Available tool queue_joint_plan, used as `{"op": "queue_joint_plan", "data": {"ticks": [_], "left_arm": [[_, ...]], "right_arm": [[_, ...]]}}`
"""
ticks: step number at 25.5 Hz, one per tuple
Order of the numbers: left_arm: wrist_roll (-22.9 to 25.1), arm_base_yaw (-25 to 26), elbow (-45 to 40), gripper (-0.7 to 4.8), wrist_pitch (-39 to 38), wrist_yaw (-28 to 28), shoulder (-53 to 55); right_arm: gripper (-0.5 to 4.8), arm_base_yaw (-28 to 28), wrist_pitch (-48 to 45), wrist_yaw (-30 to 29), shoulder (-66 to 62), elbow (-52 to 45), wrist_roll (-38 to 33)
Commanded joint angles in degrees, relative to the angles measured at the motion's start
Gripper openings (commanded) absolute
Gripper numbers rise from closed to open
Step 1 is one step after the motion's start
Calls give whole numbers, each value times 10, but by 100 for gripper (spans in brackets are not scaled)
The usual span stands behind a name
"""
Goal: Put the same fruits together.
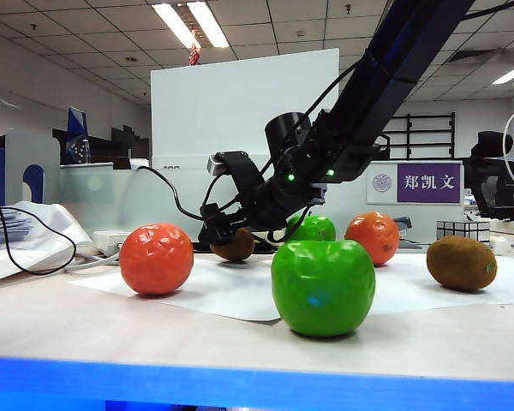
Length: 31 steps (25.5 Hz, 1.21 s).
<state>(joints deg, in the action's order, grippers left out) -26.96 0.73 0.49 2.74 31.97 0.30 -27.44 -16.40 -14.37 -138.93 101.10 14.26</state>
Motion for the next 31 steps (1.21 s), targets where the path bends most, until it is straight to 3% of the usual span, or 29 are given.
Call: {"op": "queue_joint_plan", "data": {"ticks": [1,8,14,22,31], "left_arm": [[-1,-1,2,479,7,2,1],[-1,-1,2,479,7,2,1],[-1,-1,2,479,7,2,1],[-1,-1,2,479,7,2,1],[0,-1,1,479,6,-8,1]], "right_arm": [[479,-1,5,21,-5,6,-2],[466,-1,7,30,-9,6,10],[184,-1,-6,44,-9,7,10],[4,-1,-9,55,-7,15,7],[-6,-1,102,57,70,63,-9]]}}
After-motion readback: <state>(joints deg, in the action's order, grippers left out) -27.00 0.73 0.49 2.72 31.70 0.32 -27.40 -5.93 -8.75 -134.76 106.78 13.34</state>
